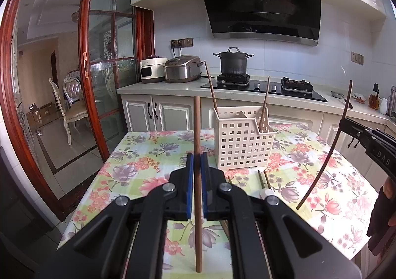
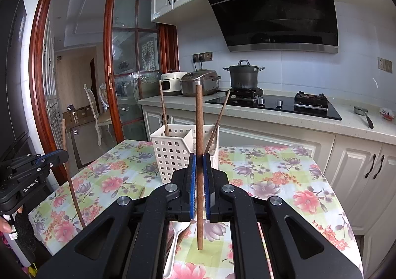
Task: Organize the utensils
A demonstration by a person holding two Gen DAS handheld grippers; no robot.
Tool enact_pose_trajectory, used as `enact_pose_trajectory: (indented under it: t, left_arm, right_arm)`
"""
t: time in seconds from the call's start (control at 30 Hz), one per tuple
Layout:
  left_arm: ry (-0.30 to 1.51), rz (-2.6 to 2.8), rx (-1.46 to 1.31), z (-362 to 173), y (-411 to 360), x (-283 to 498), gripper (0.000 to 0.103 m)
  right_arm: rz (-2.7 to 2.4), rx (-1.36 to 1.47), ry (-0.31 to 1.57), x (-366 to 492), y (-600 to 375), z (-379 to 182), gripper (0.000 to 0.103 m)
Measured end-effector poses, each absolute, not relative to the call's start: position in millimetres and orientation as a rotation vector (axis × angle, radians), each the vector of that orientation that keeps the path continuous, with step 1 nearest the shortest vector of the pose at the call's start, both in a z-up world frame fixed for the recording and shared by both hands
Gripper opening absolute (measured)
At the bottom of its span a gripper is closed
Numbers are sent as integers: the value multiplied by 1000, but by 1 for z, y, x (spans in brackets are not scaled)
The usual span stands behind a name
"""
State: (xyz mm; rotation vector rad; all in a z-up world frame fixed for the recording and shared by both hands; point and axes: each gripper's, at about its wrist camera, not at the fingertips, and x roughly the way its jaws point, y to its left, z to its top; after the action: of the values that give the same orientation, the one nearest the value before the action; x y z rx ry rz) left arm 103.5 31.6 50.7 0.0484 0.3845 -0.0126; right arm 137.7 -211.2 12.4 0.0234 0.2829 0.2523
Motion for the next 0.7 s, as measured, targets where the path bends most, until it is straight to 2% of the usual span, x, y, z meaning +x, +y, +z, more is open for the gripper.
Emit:
enact_pose_trajectory:
  t: [0.7]
  left_arm:
    - [327, 16, 63, 61, 30, 90, 6]
  right_arm:
    - [258, 6, 245, 130, -208, 24, 6]
